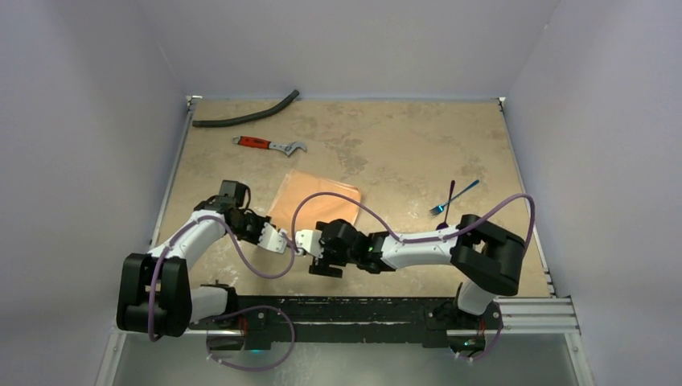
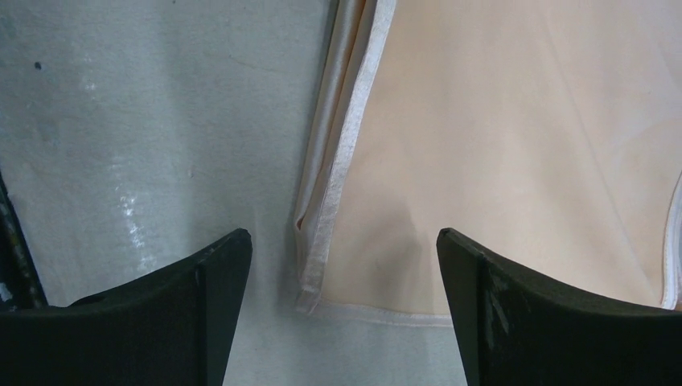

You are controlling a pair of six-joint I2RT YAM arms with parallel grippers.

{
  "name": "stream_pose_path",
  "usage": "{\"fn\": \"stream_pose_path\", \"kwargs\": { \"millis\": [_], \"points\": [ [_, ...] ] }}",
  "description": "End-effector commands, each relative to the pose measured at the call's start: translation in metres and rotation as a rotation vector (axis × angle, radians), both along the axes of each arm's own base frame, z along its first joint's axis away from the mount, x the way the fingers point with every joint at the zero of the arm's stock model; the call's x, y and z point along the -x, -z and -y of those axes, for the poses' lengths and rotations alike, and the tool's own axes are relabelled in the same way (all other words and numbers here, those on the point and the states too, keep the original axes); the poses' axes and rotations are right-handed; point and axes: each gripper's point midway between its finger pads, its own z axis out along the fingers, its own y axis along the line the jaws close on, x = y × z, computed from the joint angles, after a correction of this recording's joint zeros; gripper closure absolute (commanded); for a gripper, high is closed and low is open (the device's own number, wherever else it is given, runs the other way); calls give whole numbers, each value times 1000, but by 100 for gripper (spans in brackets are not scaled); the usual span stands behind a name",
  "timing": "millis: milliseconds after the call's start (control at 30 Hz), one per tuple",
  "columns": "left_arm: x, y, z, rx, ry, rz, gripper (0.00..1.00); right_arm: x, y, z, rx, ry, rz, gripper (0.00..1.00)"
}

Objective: Fold the napkin into a case and place the utensils inside
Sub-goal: Pick up the upper triangle-folded napkin from the center of the board.

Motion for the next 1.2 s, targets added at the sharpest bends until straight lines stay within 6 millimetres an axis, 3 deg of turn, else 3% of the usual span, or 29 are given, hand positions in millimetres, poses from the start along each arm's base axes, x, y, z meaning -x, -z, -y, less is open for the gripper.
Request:
{"fn": "stream_pose_path", "kwargs": {
  "millis": [0, 267, 567, 900, 967, 1100, 1167],
  "points": [
    [-3, -10, 8, 38, 14, 17, 100, -12, 6, -2, 45, 14, 53, 14],
    [-2, -7, 6, 30, 10, 14, 100, -11, 15, 4, 71, 52, 25, 35],
    [-6, -11, 8, 43, -5, 19, 100, -8, 4, 21, 42, 75, 51, 25],
    [-5, -14, 8, 42, -2, 25, 100, -10, 16, 11, 33, 90, 30, 30],
    [-6, -14, 7, 41, -5, 28, 100, -6, 22, 14, 52, 88, 11, 36],
    [-12, -18, 6, 42, -27, 39, 100, -5, 24, 19, 90, 95, -6, 68],
    [-15, -20, 7, 50, -44, 39, 100, -6, 21, 17, 86, 100, -11, 80]
  ]
}}
